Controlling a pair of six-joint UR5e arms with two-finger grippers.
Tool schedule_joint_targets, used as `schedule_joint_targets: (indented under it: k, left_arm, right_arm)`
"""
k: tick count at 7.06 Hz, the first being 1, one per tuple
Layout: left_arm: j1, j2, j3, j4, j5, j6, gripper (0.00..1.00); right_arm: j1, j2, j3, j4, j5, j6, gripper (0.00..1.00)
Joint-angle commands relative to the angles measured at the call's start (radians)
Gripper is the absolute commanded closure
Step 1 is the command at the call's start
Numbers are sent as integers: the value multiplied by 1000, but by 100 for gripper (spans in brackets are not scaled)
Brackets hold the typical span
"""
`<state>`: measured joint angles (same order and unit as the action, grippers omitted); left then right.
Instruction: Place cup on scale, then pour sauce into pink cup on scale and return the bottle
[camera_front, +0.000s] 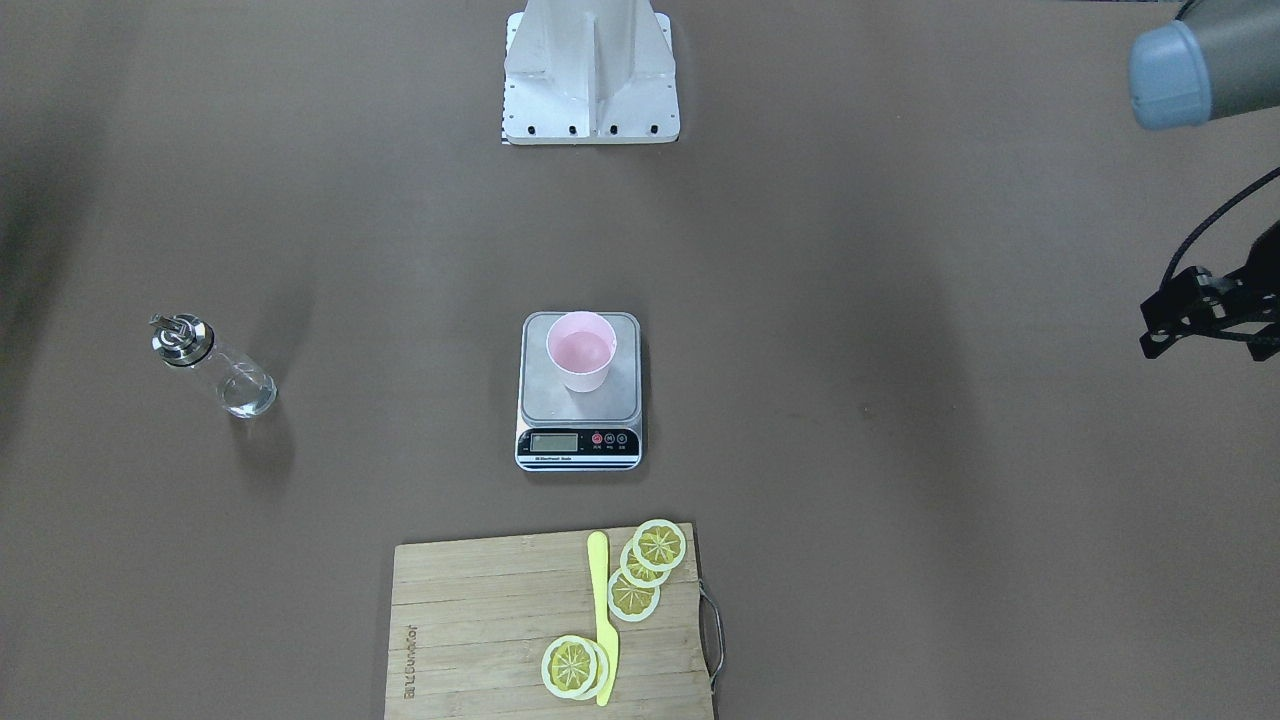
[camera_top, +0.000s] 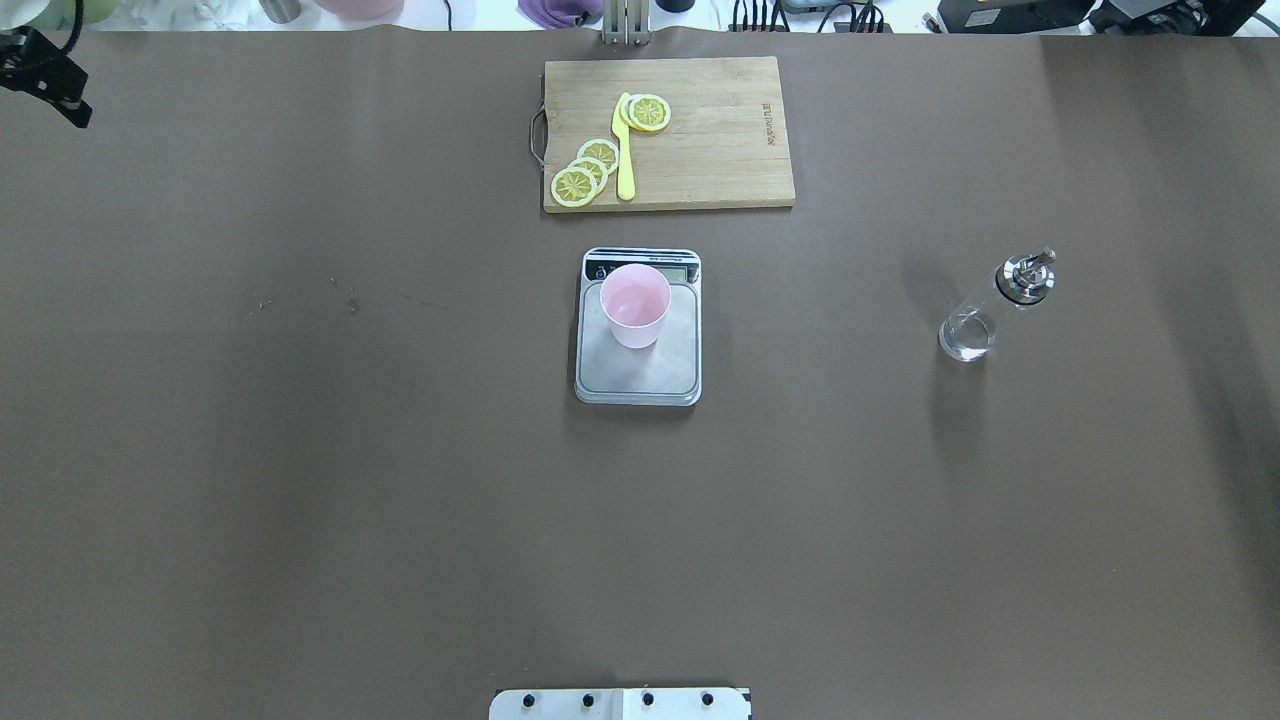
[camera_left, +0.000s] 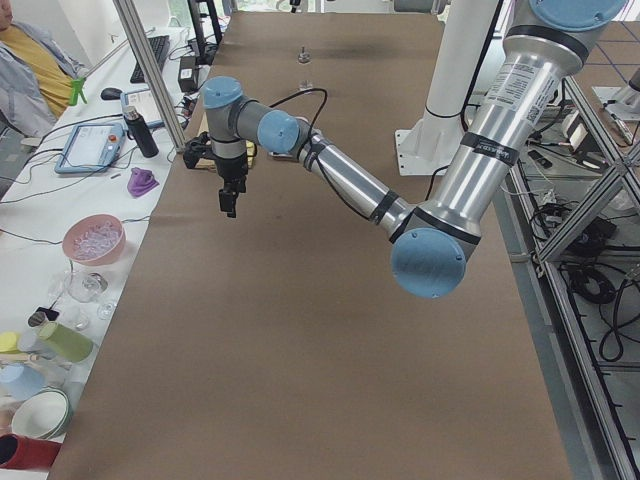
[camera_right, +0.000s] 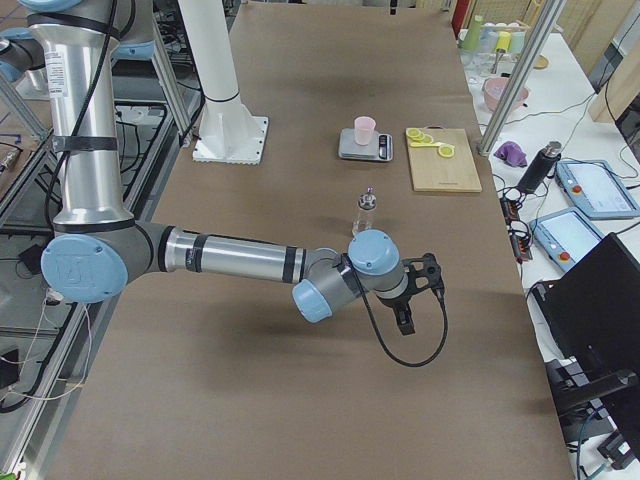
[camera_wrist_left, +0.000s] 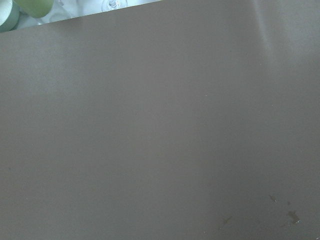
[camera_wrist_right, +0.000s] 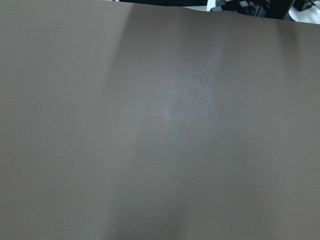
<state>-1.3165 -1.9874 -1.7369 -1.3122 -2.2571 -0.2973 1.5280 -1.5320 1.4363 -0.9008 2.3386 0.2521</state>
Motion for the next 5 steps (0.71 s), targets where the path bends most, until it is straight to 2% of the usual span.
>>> schedule_joint_targets:
  k: [1, 3, 4, 5]
  left_arm:
    - [-122, 1, 123, -2, -47, 214, 2]
    - [-196, 63, 215, -31, -55, 396, 2]
    - [-248, 79, 249, -41, -58, 412, 2]
    - [-259, 132, 287, -115, -49, 581, 2]
  right_arm:
    - [15, 7, 0, -53, 4, -48, 0]
    - [32, -2, -8, -64, 4, -47, 0]
    - [61, 3, 1, -126, 31, -45, 0]
    - [82, 18, 3, -212, 97, -45, 0]
